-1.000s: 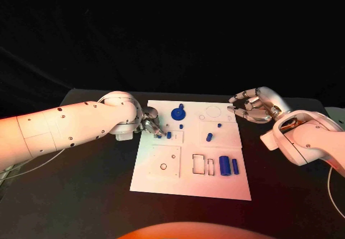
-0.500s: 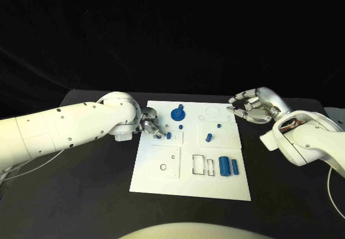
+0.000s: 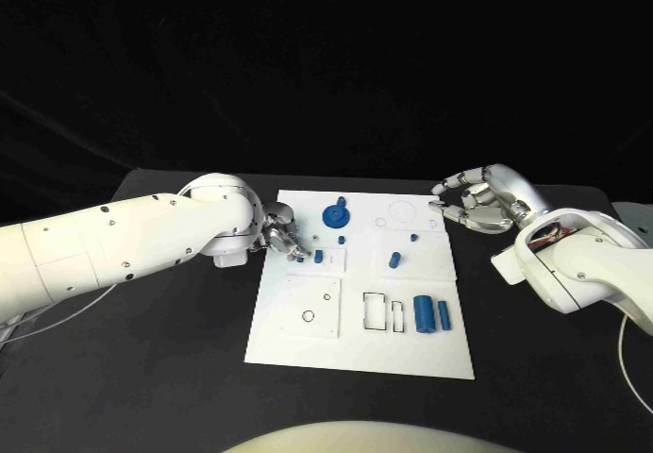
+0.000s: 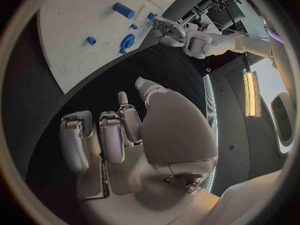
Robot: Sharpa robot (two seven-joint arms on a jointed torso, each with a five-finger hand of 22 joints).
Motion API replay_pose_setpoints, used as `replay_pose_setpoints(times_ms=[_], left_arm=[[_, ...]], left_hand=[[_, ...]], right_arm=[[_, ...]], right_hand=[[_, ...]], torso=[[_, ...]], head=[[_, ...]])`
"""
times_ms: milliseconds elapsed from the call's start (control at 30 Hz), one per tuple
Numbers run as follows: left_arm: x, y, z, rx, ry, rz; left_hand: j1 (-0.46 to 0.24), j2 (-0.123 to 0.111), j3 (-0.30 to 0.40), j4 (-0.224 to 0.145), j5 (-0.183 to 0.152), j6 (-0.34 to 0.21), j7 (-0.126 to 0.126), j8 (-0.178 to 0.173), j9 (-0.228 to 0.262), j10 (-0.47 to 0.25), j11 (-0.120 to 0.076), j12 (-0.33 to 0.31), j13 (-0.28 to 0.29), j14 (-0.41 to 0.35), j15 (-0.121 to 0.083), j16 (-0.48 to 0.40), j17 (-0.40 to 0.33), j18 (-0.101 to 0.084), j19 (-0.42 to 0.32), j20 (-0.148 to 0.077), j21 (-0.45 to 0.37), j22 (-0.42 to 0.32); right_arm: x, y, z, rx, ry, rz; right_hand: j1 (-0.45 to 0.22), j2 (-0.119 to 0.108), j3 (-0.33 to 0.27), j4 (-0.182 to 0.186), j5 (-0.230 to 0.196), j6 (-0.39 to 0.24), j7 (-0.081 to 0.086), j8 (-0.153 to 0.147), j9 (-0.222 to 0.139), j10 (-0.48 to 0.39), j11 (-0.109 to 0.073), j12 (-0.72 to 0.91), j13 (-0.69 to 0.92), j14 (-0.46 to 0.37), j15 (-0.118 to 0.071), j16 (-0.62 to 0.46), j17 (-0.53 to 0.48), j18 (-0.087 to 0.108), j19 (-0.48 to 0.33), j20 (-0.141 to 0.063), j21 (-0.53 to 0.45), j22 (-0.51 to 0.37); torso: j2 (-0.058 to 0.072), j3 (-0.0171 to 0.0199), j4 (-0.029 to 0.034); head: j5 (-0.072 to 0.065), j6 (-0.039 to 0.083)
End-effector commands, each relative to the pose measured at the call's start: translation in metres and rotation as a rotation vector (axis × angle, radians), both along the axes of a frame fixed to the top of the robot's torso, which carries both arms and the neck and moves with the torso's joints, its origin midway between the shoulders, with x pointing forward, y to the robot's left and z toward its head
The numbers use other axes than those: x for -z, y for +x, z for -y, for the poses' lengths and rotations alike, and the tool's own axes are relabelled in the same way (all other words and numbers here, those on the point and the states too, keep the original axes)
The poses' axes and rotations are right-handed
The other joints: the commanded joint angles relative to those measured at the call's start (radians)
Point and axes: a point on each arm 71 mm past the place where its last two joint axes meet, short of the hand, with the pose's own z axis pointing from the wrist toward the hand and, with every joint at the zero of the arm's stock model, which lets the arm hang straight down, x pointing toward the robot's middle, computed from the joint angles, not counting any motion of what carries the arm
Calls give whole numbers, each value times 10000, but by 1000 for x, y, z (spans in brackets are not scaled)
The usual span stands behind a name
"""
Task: Assemble the parts on the task board
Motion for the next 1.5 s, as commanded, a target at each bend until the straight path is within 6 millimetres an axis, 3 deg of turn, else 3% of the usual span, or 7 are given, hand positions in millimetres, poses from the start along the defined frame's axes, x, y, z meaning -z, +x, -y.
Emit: replay_pose_setpoints(times_ms=[33, 500, 733, 800, 967, 1167, 1500], left_arm=[[-2, 0, 1, 5, -100, 127], [-11, 4, -3, -570, -844, 692], [-36, 9, -4, -1107, -2694, 1911], [-42, 10, -1, -928, -3290, 2225], [-47, 9, 18, 218, -4315, 3183], [-41, 4, 40, 2052, -4672, 4571], [-27, -2, 60, 4681, -3254, 6022]], left_hand=[[-122, -12, -171, 52, -34, 7, 46, 49, -20, 20, -28, 46, 4, 1058, -66, 64, 2632, -63, 31, -56, 6, 98], [-515, 21, -1215, 291, -179, -42, 53, -14, -71, -92, -19, -107, -168, 1058, -61, 64, 2632, -51, 18, -66, -33, 57], [364, 14, -1676, 287, -9, -1078, 493, -505, -282, -1445, 365, -1458, -1752, 924, 253, -203, 2262, 167, -485, 103, -749, -1040], [1003, 38, -1684, 260, 34, -1681, 790, -777, -493, -3039, 638, -2962, -3436, 308, 490, -1259, 947, 547, -1501, 292, -2123, -3057], [2649, -29, -1386, 216, 5, -2575, 1437, -1349, -1296, -4558, 1253, -4108, -4386, -1594, 1038, -3787, -1784, 1193, -3560, 821, -5436, -7030], [4323, -213, -674, -399, -37, -2723, 1541, -2020, -2338, -5188, 1425, -5169, -5497, -2510, 1214, -4586, -2807, 1229, -3679, 1009, -5981, -7362], [4488, -666, -709, -608, -97, -2247, 1457, -2697, -3764, -5185, 1442, -6328, -7031, -2309, 1224, -4230, -3196, 1233, -3477, 1005, -5777, -7208]], right_arm=[[0, 0, -1, -112, -24, 56], [0, 0, 0, -96, -15, 59], [0, 0, 1, -47, -10, 66], [1, 0, 2, -33, -9, 69], [0, 1, 2, -21, 39, 98], [1, 1, 2, -64, 116, 144], [0, 1, 0, -134, 264, 287]], right_hand=[[-110, 22, 27, 58, -53, -19, 2, 31, -14, -48, 0, -30, 809, 901, -77, -45, 2197, -55, 1018, -54, 1, 2594], [-127, 22, 25, 74, -87, -25, 0, 38, -14, -51, -2, -34, 804, 901, -78, -46, 2196, -55, 1019, -54, 2, 2594], [-127, 22, 25, 74, -87, -25, 0, 38, -14, -51, -2, -34, 804, 901, -78, -46, 2196, -55, 1019, -54, 2, 2594], [-135, 22, 25, 82, -100, -28, -2, 42, -15, -51, -3, -34, 803, 899, -79, -51, 2188, -53, 1013, -55, -7, 2588], [-103, 25, 46, 67, -87, -27, -6, 54, -13, -184, -8, -200, 668, 853, -83, -138, 2030, 13, 875, -57, -226, 2424], [-29, 27, 153, 47, -45, -57, -19, 121, -11, -667, -28, -843, 139, 680, -111, -481, 1491, 178, 522, -87, -807, 2001], [11, 11, 252, 27, 59, -49, -36, 206, 0, -946, -53, -1262, -223, 570, -143, -740, 1147, 299, 259, -116, -1288, 1660]], torso=[[-6, 6, 13], [-11, -5, 5], [-22, 22, 10], [-16, 15, 11], [10, -10, 20], [8, -7, -15], [-4, 11, 8]], head=[[-6, -4], [2, 23], [-67, 52], [-90, 82], [-211, 193], [-275, 262], [-295, 327]])
